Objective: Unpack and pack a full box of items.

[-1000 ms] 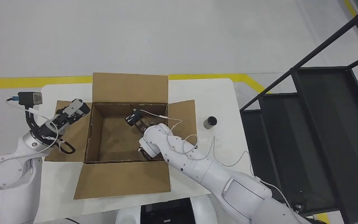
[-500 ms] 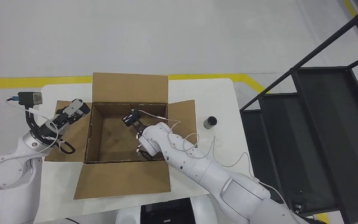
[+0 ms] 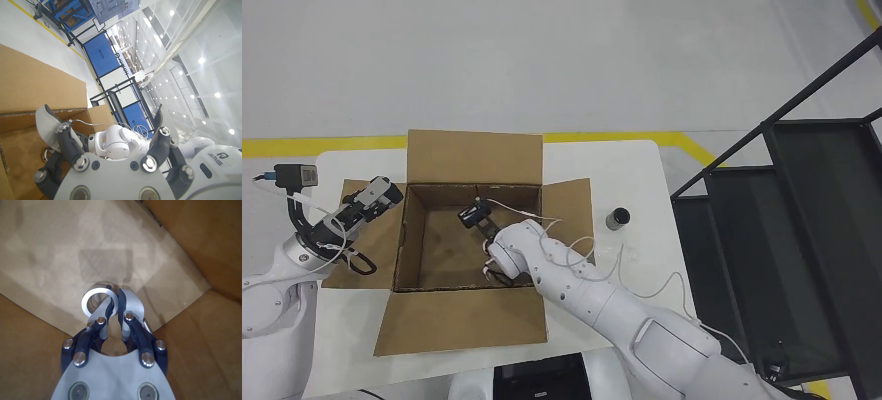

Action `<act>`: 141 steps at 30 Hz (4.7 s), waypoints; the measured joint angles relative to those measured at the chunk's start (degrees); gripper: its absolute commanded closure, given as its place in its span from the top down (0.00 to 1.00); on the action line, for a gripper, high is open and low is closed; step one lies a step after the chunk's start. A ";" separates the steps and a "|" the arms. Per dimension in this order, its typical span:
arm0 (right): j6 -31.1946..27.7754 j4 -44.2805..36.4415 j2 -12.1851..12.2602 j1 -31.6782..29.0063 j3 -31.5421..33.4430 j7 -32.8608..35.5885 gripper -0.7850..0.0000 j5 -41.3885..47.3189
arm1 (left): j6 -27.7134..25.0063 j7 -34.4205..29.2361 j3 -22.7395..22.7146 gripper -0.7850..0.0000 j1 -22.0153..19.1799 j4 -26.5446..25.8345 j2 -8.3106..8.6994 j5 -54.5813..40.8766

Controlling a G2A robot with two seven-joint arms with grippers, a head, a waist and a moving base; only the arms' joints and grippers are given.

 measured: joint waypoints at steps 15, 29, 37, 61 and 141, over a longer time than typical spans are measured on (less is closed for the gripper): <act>-9.85 -21.54 4.24 -7.14 10.81 3.02 0.00 0.33 | 0.00 0.00 0.00 1.00 0.00 0.00 0.00 0.00; -21.88 -58.32 10.93 -31.97 37.72 4.47 0.00 10.08 | 0.00 0.00 0.00 1.00 0.00 0.00 0.00 0.00; -24.31 -62.73 12.04 -39.21 43.64 -0.84 0.00 15.87 | 0.00 0.00 0.00 1.00 0.00 0.00 0.00 0.00; -24.23 -62.68 12.03 -39.14 43.58 -0.79 0.00 15.65 | 0.00 0.00 0.00 1.00 0.00 0.00 0.00 0.00; -8.81 -67.77 16.78 -47.55 59.41 -7.83 1.00 10.11 | 0.00 0.00 0.00 1.00 0.00 0.00 0.00 0.00</act>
